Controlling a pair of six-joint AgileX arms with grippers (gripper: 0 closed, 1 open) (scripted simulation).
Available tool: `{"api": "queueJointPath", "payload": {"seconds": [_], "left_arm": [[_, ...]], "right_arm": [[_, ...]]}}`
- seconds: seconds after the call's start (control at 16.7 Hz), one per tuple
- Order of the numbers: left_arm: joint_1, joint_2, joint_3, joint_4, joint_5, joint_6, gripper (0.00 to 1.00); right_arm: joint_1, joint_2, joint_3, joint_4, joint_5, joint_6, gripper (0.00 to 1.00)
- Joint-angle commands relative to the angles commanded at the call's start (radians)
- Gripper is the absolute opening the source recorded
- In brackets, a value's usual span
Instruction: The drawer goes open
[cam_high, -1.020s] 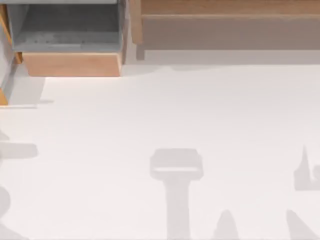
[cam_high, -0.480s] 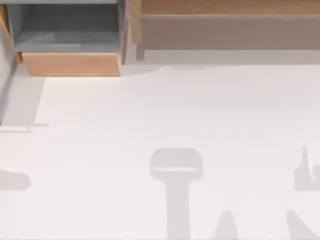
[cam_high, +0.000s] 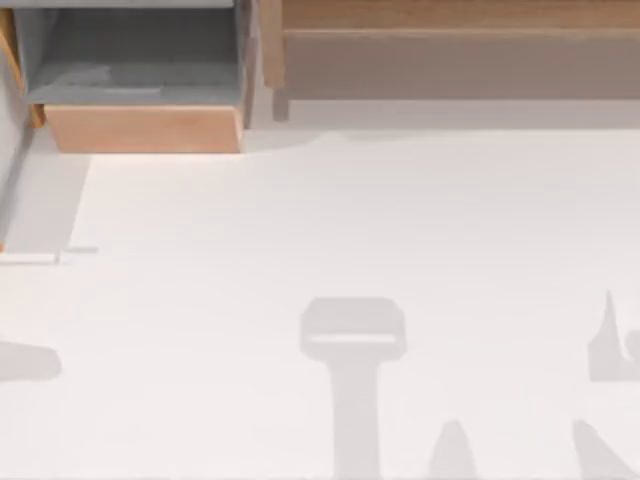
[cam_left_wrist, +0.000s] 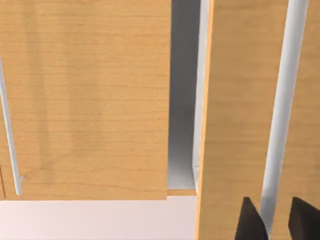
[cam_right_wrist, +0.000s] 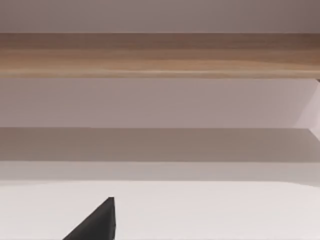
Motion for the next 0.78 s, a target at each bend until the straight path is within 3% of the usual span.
{"api": "queueJointPath", "payload": {"seconds": [0.42, 0.78], "left_arm": [[0.000, 0.000, 0.000, 0.000, 0.000, 0.000, 0.98], [0.000, 0.000, 0.000, 0.000, 0.000, 0.000, 1.00]], "right_arm": [[0.000, 0.000, 0.000, 0.000, 0.000, 0.000, 1.00], [0.000, 0.000, 0.000, 0.000, 0.000, 0.000, 1.00]]}}
